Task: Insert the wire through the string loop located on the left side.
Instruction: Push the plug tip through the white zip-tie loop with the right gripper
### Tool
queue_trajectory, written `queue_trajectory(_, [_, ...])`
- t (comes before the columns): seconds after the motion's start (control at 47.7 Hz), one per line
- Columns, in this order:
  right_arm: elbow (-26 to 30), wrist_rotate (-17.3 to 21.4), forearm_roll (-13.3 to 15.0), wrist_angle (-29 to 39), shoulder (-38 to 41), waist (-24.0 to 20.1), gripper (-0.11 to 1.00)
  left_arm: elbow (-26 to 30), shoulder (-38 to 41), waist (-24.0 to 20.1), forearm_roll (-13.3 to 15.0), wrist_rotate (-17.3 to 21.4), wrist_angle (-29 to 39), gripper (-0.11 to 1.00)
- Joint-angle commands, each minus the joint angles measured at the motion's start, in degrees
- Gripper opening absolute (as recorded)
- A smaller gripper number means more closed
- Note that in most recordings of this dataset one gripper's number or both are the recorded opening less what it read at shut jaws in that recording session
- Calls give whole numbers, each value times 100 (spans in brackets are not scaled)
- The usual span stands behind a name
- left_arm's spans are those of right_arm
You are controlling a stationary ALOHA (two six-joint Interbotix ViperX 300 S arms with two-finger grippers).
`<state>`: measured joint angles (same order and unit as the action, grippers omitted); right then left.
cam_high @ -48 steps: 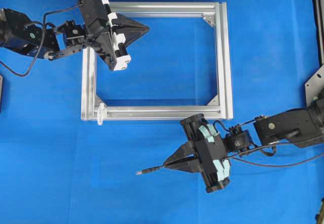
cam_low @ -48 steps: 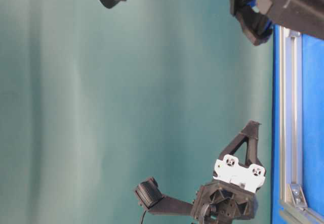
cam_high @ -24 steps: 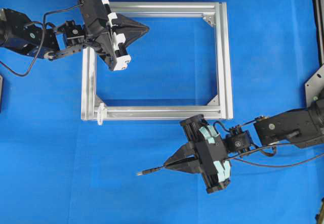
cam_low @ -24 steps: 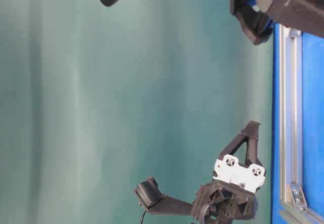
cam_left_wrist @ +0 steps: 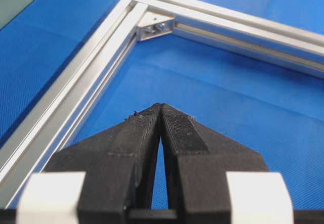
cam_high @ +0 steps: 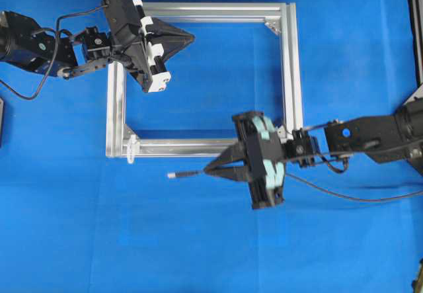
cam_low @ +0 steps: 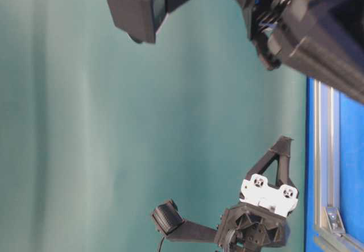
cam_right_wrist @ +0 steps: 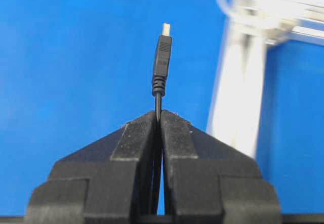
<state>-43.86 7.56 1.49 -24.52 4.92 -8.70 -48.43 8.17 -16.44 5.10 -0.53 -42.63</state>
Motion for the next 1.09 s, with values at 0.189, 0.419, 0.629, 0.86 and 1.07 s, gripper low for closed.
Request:
queue_trajectory(0.189, [-35,-9,0,44,-176,422,0,44,-202,0,-9,-18,-26,0])
queue_trajectory(0.419, [-44,-9,-9,88,-167,448,0,44,-229,-9,-9,-9,-26,0])
queue_trajectory(0.629, [246,-9,-9,88,79,448,0,44,-229,-9,-9,-9,-26,0])
queue_trajectory(0.86, [844,-9,0,141,624,448,0,44,-229,0,-9,-18,-26,0])
queue_trajectory(1.07, [1213,-9,-9,158,861,448,0,53,-229,0,-9,-18,-26,0])
